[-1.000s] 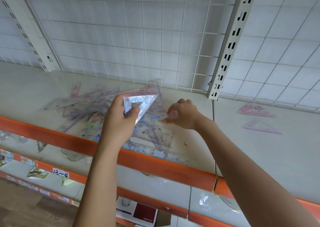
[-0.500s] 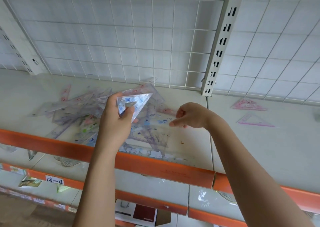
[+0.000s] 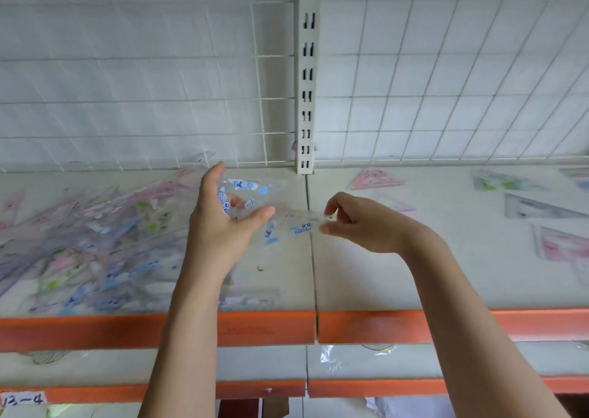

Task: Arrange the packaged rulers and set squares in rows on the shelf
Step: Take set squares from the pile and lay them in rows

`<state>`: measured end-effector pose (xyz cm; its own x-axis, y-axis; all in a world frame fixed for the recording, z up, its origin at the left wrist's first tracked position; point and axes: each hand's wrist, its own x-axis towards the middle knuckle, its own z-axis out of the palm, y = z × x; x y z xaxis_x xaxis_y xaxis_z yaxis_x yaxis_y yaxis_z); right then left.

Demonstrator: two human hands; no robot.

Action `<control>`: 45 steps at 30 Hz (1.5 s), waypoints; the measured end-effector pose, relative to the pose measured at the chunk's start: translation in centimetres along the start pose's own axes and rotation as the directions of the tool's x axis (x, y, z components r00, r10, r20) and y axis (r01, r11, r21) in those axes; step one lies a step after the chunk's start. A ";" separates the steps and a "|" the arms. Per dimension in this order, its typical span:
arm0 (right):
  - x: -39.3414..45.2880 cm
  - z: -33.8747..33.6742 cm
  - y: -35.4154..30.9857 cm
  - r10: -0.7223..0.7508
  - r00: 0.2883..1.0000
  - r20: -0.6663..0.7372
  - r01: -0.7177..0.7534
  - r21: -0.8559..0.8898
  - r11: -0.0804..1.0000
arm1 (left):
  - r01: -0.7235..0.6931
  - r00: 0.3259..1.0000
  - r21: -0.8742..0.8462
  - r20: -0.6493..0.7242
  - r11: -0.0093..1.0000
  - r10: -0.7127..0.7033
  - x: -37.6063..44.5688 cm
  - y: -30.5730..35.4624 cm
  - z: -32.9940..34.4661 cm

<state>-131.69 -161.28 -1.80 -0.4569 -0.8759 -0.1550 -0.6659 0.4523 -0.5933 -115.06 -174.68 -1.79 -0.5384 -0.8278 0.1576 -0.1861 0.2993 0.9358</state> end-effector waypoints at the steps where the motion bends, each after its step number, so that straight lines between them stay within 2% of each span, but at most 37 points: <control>1: -0.5 -0.4 0.8 0.008 0.999 -0.031 -0.008 -0.005 1.000 | -0.003 1.000 0.005 0.007 1.000 0.003 0.0 0.1 0.9; 9: -4.6 -5.8 9.4 0.026 0.966 -0.259 -0.024 0.011 1.000 | -0.051 0.999 0.016 -0.009 0.999 0.051 -1.0 4.1 10.8; 19: -10.9 -15.4 21.9 0.029 0.947 -0.321 -0.018 0.039 0.999 | -0.069 0.995 0.068 0.080 0.995 0.064 -4.6 10.6 26.9; 26: -14.2 -19.1 29.4 0.020 0.926 -0.378 -0.004 0.043 0.999 | -0.121 0.980 0.178 0.177 0.977 0.090 -6.9 13.2 34.7; 34: -15.3 -20.0 33.8 -0.049 0.918 -0.394 0.077 0.055 0.995 | -0.188 0.972 0.295 0.196 0.937 0.134 -8.2 13.2 37.7; 39: -15.0 -20.1 34.1 -0.082 0.900 -0.428 0.115 0.052 0.992 | -0.231 0.972 0.414 0.142 0.881 0.188 -8.3 13.4 37.6; 45: -14.3 -20.0 34.1 -0.074 0.909 -0.411 0.134 0.120 0.984 | -0.237 0.971 0.314 0.095 0.919 0.217 -8.3 13.3 37.3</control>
<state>-159.68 -129.99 -4.02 -0.6085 -0.7602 0.2275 -0.6454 0.3074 -0.6992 -143.72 -146.14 -2.45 -0.6418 -0.6939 0.3265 -0.3020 0.6201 0.7241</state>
